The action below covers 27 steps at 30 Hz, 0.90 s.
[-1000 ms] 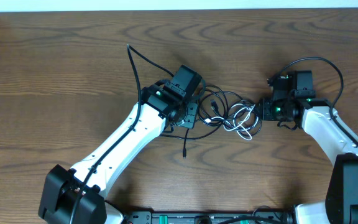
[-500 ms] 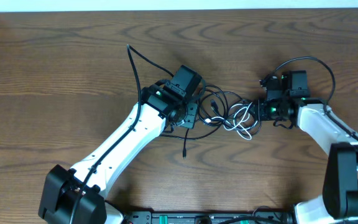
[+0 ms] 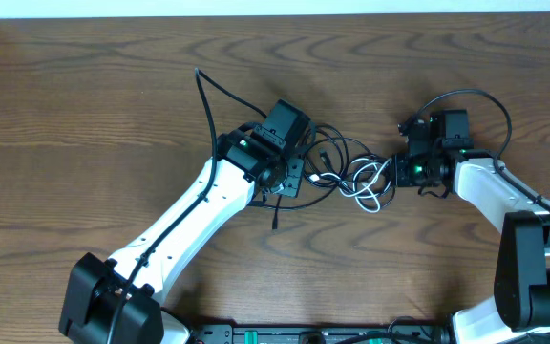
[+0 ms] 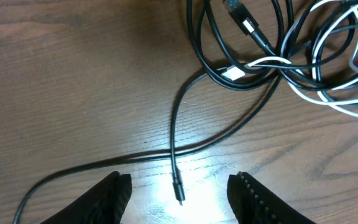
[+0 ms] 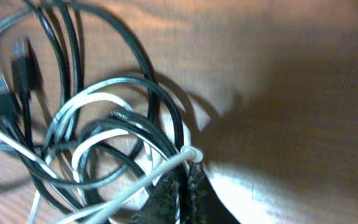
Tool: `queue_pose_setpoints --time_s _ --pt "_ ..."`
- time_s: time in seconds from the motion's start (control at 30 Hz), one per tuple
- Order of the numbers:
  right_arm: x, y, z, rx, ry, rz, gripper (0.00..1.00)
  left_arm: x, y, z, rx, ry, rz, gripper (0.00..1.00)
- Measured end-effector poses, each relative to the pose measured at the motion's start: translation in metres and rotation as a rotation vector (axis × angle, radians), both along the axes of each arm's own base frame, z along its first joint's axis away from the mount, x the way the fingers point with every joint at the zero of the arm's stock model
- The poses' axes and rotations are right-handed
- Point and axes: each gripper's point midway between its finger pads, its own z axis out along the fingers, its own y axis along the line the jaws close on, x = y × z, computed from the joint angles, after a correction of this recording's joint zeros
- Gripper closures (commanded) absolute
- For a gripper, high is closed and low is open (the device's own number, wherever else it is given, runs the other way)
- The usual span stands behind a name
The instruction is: Untangle cables
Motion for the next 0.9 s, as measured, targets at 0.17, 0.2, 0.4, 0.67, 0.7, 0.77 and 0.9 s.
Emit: queue_pose_setpoints --time_s 0.17,0.2,0.4,0.67,0.7,0.77,0.9 --pt "-0.010 0.004 -0.001 0.024 0.042 0.008 0.77 0.000 0.000 0.000 0.000 0.000 0.000 0.44" --pt "-0.010 0.006 0.000 0.038 0.042 0.013 0.80 0.000 0.000 0.000 0.000 0.000 0.000 0.44" --pt "-0.009 0.012 0.003 0.078 0.042 0.006 0.87 0.000 0.000 0.000 0.000 0.000 0.000 0.44" --pt "-0.011 0.019 0.000 0.063 0.077 -0.048 0.86 0.000 0.000 0.000 0.000 0.000 0.000 0.44" --pt "-0.012 0.020 0.000 0.061 0.078 -0.047 0.87 0.000 0.000 0.000 0.000 0.000 0.000 0.44" --pt "-0.013 0.024 -0.001 0.052 0.081 -0.041 0.89 0.000 0.000 0.000 0.000 0.000 0.000 0.44" --pt "-0.017 0.024 -0.005 0.040 0.104 -0.077 0.91 0.000 0.000 0.000 0.000 0.000 0.000 0.44"
